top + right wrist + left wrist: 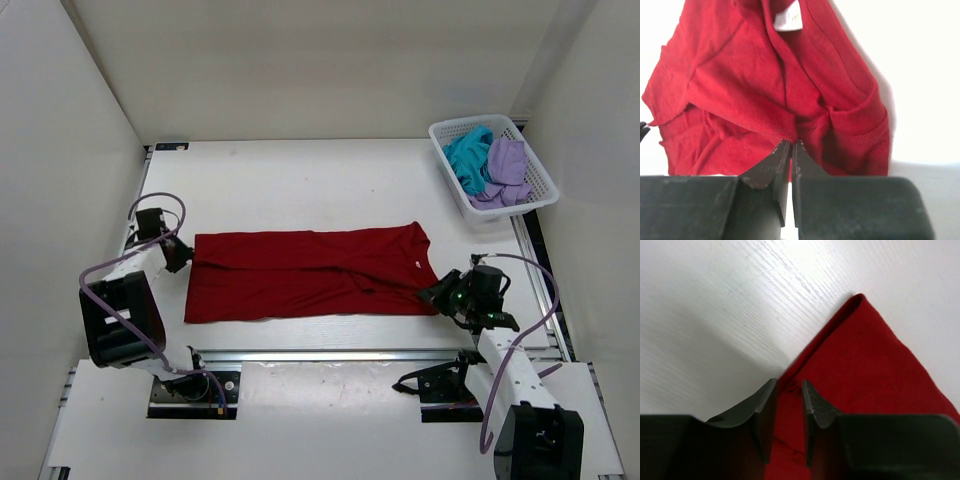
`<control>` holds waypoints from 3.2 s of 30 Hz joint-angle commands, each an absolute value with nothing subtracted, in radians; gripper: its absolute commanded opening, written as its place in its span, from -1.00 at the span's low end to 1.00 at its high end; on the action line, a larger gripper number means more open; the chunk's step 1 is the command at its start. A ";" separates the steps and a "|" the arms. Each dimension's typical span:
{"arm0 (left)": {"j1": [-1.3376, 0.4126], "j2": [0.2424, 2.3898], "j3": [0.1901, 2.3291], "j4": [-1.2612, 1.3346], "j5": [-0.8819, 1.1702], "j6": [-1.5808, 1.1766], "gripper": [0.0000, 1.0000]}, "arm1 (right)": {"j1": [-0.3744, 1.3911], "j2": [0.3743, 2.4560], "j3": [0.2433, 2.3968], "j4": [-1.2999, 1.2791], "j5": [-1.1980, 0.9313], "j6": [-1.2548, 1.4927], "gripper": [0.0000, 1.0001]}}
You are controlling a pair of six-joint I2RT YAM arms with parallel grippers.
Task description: Fold and stack the t-shirts
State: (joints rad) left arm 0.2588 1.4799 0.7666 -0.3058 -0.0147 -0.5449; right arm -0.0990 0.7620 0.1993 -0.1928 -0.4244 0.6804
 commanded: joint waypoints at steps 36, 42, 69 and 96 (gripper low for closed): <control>-0.473 1.081 0.477 0.051 0.031 -0.686 -0.32 | 0.726 1.489 0.834 -0.242 0.135 0.361 -0.61; -0.452 1.089 0.460 0.080 0.049 -0.690 -0.32 | 0.701 1.526 0.839 -0.247 0.124 0.362 -0.51; -0.449 1.068 0.499 0.057 0.064 -0.683 -0.31 | 0.663 1.473 0.913 -0.360 0.006 0.376 -1.00; -0.364 0.969 0.477 0.011 0.124 -0.698 -0.28 | 0.704 1.582 1.039 -0.428 -0.327 0.407 -0.88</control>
